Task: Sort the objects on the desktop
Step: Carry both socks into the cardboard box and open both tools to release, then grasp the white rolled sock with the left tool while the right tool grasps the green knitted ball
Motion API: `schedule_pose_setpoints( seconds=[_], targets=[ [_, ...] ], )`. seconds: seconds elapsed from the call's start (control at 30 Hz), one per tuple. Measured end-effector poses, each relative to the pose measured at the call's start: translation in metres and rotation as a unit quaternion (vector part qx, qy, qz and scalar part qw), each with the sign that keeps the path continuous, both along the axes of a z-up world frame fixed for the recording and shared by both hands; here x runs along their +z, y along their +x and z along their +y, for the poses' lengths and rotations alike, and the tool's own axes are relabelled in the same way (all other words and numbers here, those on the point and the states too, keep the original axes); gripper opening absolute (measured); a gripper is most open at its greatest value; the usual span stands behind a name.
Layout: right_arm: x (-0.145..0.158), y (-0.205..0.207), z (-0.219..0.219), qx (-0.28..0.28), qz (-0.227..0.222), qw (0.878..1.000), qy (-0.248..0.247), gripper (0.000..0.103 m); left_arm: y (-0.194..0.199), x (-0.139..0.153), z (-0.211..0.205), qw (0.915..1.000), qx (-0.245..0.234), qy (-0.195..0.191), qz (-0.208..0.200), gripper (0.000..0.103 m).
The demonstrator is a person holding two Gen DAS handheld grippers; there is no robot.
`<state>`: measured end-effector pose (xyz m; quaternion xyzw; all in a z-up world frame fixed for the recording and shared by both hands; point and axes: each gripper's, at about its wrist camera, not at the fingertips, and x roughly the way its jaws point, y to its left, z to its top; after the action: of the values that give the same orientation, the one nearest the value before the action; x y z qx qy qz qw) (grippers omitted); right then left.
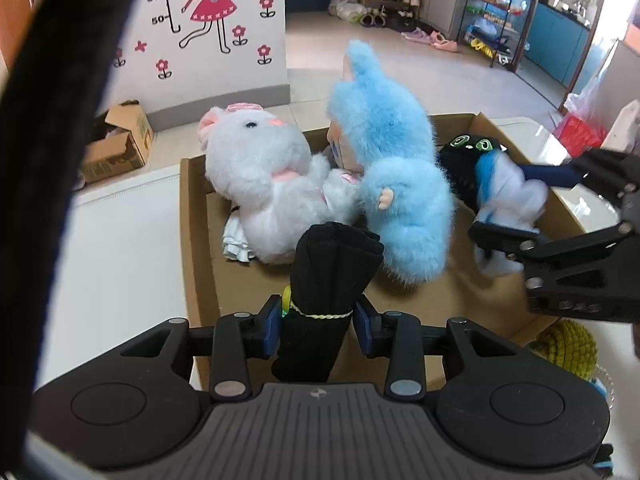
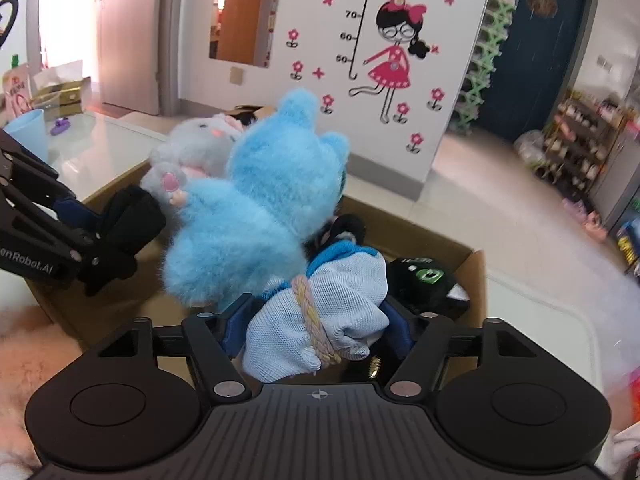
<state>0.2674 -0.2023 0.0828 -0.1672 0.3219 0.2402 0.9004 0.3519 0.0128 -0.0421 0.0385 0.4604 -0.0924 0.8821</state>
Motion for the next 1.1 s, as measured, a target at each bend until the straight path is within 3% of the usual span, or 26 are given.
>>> schedule_pose_setpoints(
  seconds=[0.1,0.2,0.3,0.33,0.37,0.5,0.57,0.73,0.87,1.1],
  targets=[
    [0.02,-0.013,-0.009,0.001,-0.011,0.999,0.031,0.086,-0.008,0.011,0.004,0.9999,-0.003,-0.005,-0.015,0.041],
    [0.037,-0.023,-0.016,-0.002,-0.018,0.999,0.041,0.086,-0.012,0.02,0.004,0.9998,0.004,-0.008,-0.02,0.048],
    [0.052,-0.039,-0.031,-0.002,-0.021,0.998,0.058,0.087,-0.032,0.03,0.003,0.9993,-0.005,-0.008,-0.036,0.059],
    [0.056,-0.047,-0.037,-0.004,-0.021,0.998,0.064,0.088,-0.038,0.032,0.002,0.999,-0.007,-0.005,-0.043,0.069],
    [0.057,-0.051,-0.044,-0.005,-0.017,0.997,0.071,0.088,-0.047,0.035,0.003,0.9986,-0.009,0.0,-0.052,0.077],
    [0.056,-0.081,-0.069,-0.01,-0.008,0.996,0.092,0.089,-0.074,0.037,0.013,0.9981,-0.004,0.007,-0.06,0.082],
    [0.05,-0.091,-0.082,-0.015,0.007,0.994,0.104,0.089,-0.091,0.032,0.022,0.9984,0.004,0.009,-0.056,0.09],
    [0.022,-0.097,-0.097,-0.044,0.033,0.993,0.101,0.089,-0.108,0.01,0.036,0.9988,0.04,0.011,-0.027,0.09],
    [-0.002,-0.09,-0.099,-0.067,0.064,0.989,0.112,0.089,-0.114,-0.005,0.051,0.9977,0.064,-0.018,0.009,0.083],
    [-0.025,-0.079,-0.088,-0.09,0.091,0.986,0.106,0.088,-0.109,-0.018,0.069,0.9937,0.093,-0.053,0.031,0.084]
  ],
)
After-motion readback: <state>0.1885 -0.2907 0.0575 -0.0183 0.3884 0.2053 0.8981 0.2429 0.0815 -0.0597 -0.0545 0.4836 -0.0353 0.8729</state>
